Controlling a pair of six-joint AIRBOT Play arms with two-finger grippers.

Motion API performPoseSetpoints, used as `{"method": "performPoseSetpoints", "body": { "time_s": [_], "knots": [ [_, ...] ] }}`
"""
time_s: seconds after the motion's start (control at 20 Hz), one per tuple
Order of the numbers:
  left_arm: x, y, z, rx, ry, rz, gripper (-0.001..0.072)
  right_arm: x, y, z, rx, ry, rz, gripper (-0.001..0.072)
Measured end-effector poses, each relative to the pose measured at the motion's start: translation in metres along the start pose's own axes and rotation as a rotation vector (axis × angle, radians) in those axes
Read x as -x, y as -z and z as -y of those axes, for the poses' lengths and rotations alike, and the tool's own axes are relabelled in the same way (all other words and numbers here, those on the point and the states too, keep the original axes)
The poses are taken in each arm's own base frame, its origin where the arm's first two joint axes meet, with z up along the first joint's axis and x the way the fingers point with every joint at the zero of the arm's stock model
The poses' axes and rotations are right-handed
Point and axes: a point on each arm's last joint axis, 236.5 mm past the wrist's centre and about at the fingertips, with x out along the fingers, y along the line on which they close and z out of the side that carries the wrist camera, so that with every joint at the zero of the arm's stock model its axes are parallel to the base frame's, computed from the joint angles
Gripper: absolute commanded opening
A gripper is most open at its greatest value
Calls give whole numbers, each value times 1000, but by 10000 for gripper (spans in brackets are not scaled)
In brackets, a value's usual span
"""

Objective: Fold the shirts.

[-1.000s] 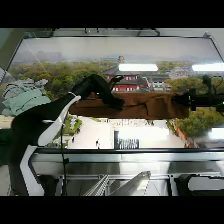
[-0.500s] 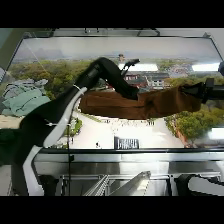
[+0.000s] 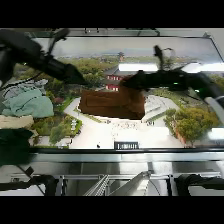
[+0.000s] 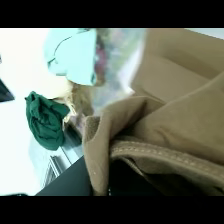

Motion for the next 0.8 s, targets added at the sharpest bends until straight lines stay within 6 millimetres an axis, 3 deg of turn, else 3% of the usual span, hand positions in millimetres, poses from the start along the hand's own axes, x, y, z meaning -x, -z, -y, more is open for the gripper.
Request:
{"method": "performPoseSetpoints", "body": {
  "time_s": [0.05, 0.1, 0.15, 0.3, 0.4, 0.5, 0.6, 0.7, 0.8],
  "knots": [
    [11, 10, -10, 35, -5, 17, 19, -30, 2, -3, 5, -3, -24, 82],
    [20, 21, -22, 73, -12, 34, 20, -58, 5, -3, 5, -8, -48, 434],
    [27, 32, -35, 115, -21, 50, 19, -86, 10, -2, -2, -13, -74, 565],
    [35, 58, -64, 219, -37, 94, 19, -142, 29, 8, -40, -34, -143, 564],
    [36, 72, -77, 270, -42, 110, 20, -150, 32, 11, -74, -61, -175, 427],
    [36, 80, -86, 302, -44, 122, 19, -137, 28, 10, -90, -94, -201, 430],
    [37, 83, -89, 317, -44, 129, 20, -107, 10, 7, -96, -116, -196, 429],
    [36, 85, -91, 323, -45, 132, 20, -62, -11, 13, -91, -85, -182, 429],
    [35, 86, -91, 326, -44, 130, 20, -13, -19, 41, -103, 45, -180, 432]
  ]
}}
